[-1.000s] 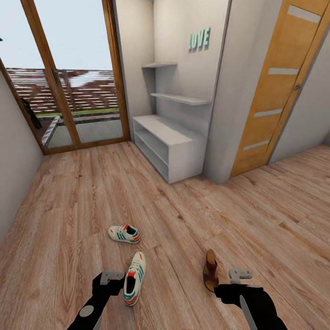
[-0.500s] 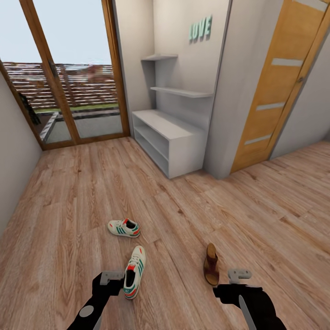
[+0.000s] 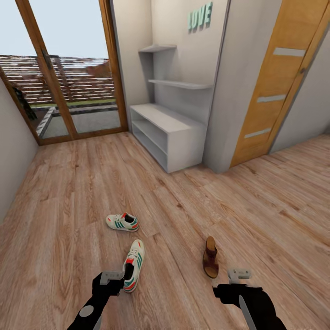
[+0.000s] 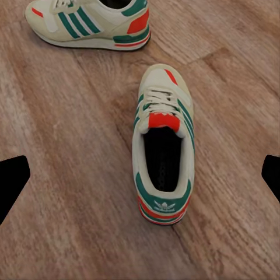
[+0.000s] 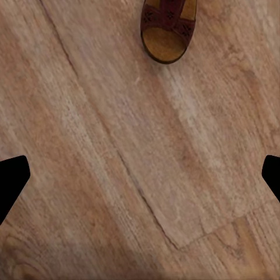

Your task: Pick up the two gym shoes and the two sandals from the corridor floor and place them onto the hallstand (shoe rack) in the corridor, making sure they are on the rack and not on the floor. Arrange them so the two gym shoes are next to each other and the two sandals are next to each other.

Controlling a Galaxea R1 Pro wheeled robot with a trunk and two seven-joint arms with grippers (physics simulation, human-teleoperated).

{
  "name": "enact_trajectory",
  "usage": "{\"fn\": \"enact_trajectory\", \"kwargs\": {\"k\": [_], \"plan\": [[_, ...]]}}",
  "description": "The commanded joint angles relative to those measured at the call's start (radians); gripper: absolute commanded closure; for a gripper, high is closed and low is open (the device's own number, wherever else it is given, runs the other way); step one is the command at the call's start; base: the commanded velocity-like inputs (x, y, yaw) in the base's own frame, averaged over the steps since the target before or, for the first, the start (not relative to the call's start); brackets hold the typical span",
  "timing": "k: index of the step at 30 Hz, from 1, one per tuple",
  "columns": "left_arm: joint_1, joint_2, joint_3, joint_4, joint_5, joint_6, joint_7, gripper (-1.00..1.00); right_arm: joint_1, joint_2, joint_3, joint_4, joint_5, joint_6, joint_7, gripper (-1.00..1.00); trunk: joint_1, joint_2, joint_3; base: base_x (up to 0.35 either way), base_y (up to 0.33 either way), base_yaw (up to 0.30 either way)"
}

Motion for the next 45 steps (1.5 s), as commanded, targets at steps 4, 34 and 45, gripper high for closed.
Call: {"fn": "enact_trajectory", "kwargs": {"k": [4,34,45], "plan": [[0.000,-0.001,0.004,0.000,-0.010,-0.004,0.000,-1.00,-0.001,0.001,0.000,-0.001,0.000,0.004,-0.001,-1.00,0.015,-0.029,-0.020,0.000,0.000,-0.133],[-0.001,0.000,0.004,0.000,-0.010,-0.005,0.000,-1.00,-0.001,0.002,0.001,0.000,0.000,0.004,-0.006,-1.00,0.086,-0.151,-0.163,0.000,0.000,-0.124],[0.000,0.002,0.007,0.000,-0.009,-0.023,0.000,-1.00,0.000,0.002,0.004,0.000,0.004,0.004,-0.009,-1.00,0.086,-0.151,-0.173,0.000,0.000,-0.001]]}}
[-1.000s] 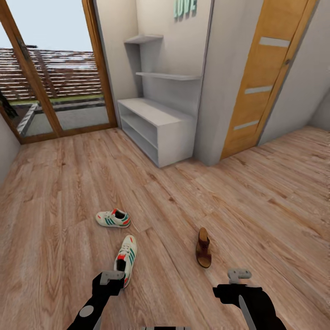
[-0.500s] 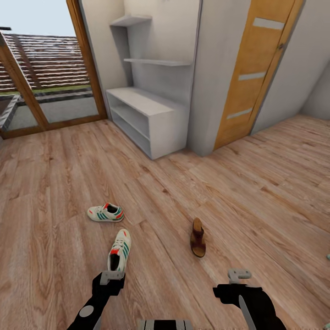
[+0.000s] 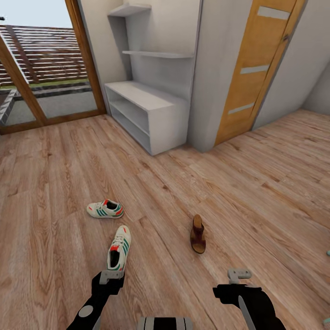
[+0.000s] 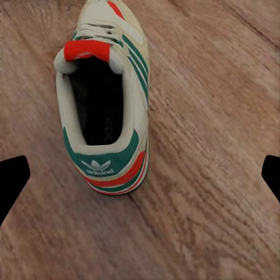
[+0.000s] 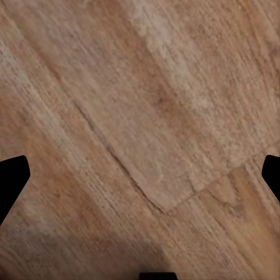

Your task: Pick up the two gym shoes and the two sandals from the corridor floor and place them onto the hallstand (shoe rack) in the corridor, making sure they are on the rack and not on the floor. Arrange them so the two gym shoes are next to each other and the two sandals are next to each other.

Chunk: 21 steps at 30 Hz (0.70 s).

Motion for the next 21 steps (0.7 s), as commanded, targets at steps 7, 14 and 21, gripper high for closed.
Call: {"fn": "enact_trajectory", "kwargs": {"k": [7,14,21], "plan": [[0.000,-0.001,0.006,0.000,-0.008,-0.013,0.001,-1.00,-0.001,0.000,0.001,-0.002,0.000,0.004,-0.002,-1.00,0.000,0.000,-0.001,0.155,0.000,0.000],[0.000,-0.001,0.006,0.000,-0.008,-0.014,0.001,-1.00,-0.001,-0.001,0.001,-0.002,0.000,0.004,0.000,-1.00,0.000,0.000,-0.001,0.139,0.000,0.000],[0.000,0.000,0.007,0.000,-0.008,-0.014,0.001,-1.00,-0.001,-0.001,0.001,-0.004,0.000,0.005,0.000,-1.00,0.000,0.000,-0.001,0.097,0.000,0.000]]}}
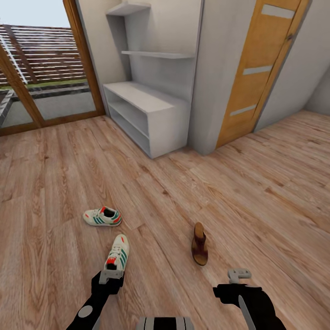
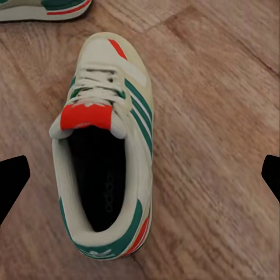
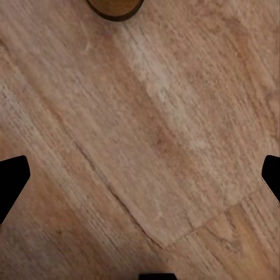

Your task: Pick up the two gym shoes and the two sandals from the corridor floor and place them onto the hallstand (shoe rack) in the corridor, making sure they are on the rack and not on the floor. Arrange them so the two gym shoes are next to each other and the two sandals are next to each other.

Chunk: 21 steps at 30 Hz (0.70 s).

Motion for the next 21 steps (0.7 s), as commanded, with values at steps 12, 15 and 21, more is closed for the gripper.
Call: {"fn": "enact_trajectory", "kwargs": {"k": [12,15,21], "plan": [[0.000,0.000,0.005,0.000,-0.010,-0.009,0.000,-1.00,0.000,0.000,0.000,-0.001,0.000,0.004,-0.001,-1.00,0.000,0.000,-0.001,0.025,0.000,0.000],[0.000,0.001,0.006,0.000,-0.010,-0.017,0.000,-1.00,0.000,0.000,0.000,0.000,0.000,0.004,-0.001,-1.00,0.000,0.000,-0.006,0.002,0.000,0.000],[0.000,0.001,0.006,0.000,-0.009,-0.024,0.000,-1.00,0.000,0.001,0.000,0.000,0.000,0.004,-0.003,-1.00,0.003,-0.002,-0.037,0.000,0.000,0.000]]}}
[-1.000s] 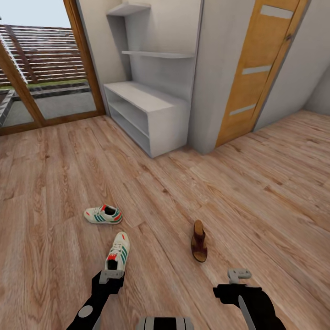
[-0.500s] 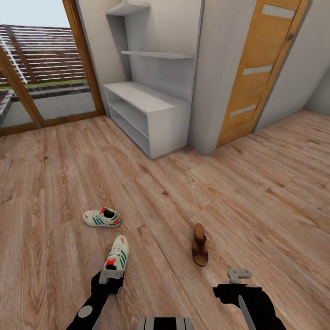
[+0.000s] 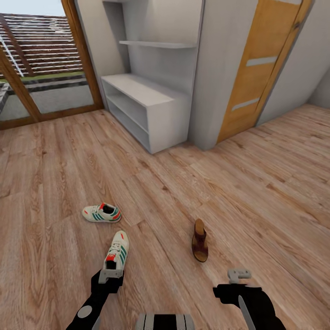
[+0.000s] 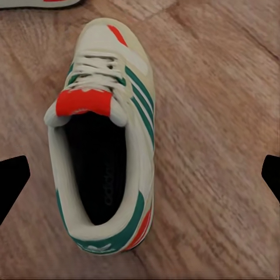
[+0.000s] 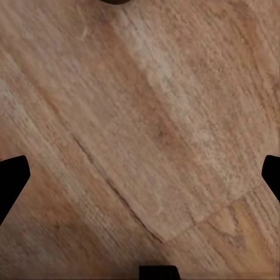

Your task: Pick up the two gym shoes and the two sandals from the corridor floor and place them onto the hallstand (shoe rack) in the corridor, making sure they are on the rack and not on the floor. Arrange them so the two gym shoes are next to each other and the two sandals are next to each other.

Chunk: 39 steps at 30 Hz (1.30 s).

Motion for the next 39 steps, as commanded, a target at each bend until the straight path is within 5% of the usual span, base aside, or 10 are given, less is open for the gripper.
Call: {"fn": "enact_trajectory", "kwargs": {"k": [1,13,34,39], "plan": [[0.000,-0.001,0.005,0.000,-0.009,-0.004,0.000,-1.00,0.000,0.000,0.000,-0.001,0.000,0.004,-0.002,-1.00,0.000,-0.001,-0.006,0.000,0.000,0.000],[0.000,-0.001,0.005,0.000,-0.007,-0.005,0.000,-1.00,0.000,0.000,0.000,0.000,0.000,0.005,-0.001,-1.00,0.006,-0.003,-0.072,0.000,0.000,0.031],[0.000,-0.001,0.005,0.000,-0.007,-0.005,0.000,-1.00,-0.001,-0.001,-0.001,-0.002,0.000,0.005,0.000,-1.00,0.006,-0.003,-0.083,0.000,0.000,0.054],[0.000,0.000,0.006,-0.001,-0.007,-0.005,0.000,-1.00,-0.001,-0.001,-0.005,-0.001,0.000,0.005,0.000,-1.00,0.008,-0.005,-0.107,0.000,0.000,0.000]]}}
